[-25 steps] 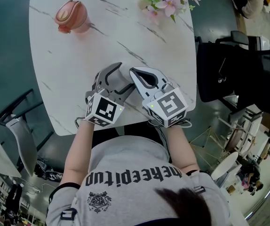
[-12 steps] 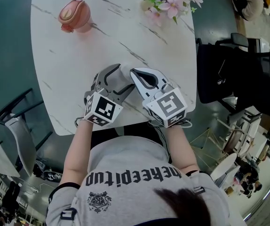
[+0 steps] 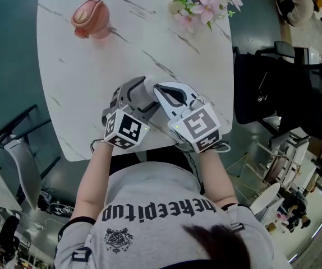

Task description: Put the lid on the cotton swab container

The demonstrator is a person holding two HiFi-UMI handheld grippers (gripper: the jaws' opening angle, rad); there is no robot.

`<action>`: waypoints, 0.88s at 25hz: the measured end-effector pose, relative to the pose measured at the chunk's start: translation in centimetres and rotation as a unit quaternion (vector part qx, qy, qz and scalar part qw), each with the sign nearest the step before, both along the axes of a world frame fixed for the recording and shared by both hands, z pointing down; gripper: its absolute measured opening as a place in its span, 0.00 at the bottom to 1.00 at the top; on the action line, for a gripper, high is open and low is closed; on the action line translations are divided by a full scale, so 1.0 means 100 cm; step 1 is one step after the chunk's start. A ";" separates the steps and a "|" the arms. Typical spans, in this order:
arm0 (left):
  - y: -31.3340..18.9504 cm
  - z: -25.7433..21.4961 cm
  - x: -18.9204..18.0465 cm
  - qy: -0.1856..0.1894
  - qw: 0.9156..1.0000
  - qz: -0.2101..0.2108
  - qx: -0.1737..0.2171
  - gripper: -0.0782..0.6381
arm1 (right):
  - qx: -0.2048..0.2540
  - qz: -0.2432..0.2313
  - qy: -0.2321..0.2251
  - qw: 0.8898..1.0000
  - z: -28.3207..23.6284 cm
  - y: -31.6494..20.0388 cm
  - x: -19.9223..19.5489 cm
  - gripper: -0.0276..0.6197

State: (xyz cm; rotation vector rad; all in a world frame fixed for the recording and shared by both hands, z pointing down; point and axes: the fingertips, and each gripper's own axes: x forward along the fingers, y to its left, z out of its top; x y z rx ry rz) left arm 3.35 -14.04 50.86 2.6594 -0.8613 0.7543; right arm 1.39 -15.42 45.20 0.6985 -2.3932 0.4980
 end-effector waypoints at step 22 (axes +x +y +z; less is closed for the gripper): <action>0.007 -0.008 -0.010 0.018 1.000 -0.014 0.001 0.58 | 0.010 0.051 0.034 0.998 0.002 -0.001 0.000 0.06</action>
